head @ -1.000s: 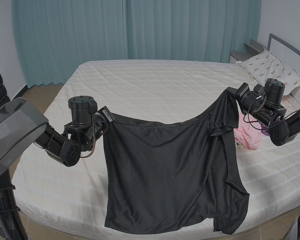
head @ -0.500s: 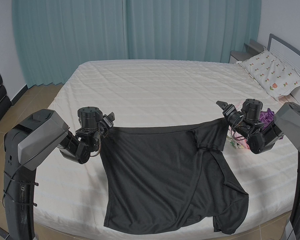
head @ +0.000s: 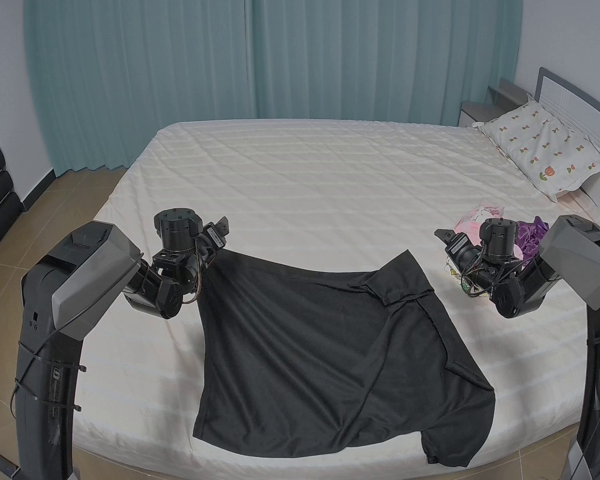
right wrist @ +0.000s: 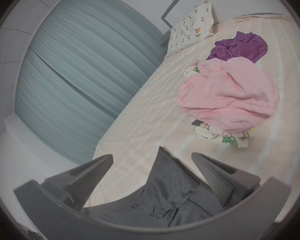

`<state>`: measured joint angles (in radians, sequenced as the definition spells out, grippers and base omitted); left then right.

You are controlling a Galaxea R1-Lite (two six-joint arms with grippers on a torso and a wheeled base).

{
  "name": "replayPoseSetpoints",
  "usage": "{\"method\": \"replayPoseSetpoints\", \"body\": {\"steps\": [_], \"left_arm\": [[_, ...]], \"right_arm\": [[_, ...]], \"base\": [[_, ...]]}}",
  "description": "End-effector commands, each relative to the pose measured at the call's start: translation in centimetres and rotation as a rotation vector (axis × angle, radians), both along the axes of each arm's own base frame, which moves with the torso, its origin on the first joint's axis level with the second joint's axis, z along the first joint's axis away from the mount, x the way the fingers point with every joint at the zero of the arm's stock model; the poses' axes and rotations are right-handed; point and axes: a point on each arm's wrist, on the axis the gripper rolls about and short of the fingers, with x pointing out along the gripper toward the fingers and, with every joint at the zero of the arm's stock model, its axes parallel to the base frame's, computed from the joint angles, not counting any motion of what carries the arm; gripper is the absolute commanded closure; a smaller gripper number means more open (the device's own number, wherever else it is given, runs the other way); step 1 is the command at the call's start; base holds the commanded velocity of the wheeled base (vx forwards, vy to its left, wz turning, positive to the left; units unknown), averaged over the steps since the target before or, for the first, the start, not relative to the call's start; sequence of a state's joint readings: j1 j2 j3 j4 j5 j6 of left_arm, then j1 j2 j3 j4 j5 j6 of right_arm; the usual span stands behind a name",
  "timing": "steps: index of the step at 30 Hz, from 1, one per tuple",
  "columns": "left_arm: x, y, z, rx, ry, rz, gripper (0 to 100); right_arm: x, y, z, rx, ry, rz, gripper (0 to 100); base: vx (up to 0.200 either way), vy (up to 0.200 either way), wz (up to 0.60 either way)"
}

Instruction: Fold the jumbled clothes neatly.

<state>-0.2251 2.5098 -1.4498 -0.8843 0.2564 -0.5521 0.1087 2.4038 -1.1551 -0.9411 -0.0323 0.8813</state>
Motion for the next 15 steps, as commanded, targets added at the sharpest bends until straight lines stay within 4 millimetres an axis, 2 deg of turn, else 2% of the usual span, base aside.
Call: {"method": "replayPoseSetpoints", "body": {"steps": [1, 8, 15], "left_arm": [[0.2, 0.2, -0.2, 0.008, 0.006, -0.002, 0], [-0.1, 0.4, -1.7, 0.029, 0.128, -0.028, 0], [-1.1, 2.2, 0.4, -0.116, 0.164, -0.118, 0]], "right_arm": [[-0.6, 0.4, -0.2, 0.000, 0.019, 0.020, 0], [-1.9, 0.2, 0.1, 0.011, 0.053, 0.057, 0], [-4.2, -0.7, 0.0, 0.017, 0.134, 0.113, 0]], "base": [[0.000, 0.000, 0.00], [0.000, 0.000, 0.00], [0.000, 0.000, 0.00]]}}
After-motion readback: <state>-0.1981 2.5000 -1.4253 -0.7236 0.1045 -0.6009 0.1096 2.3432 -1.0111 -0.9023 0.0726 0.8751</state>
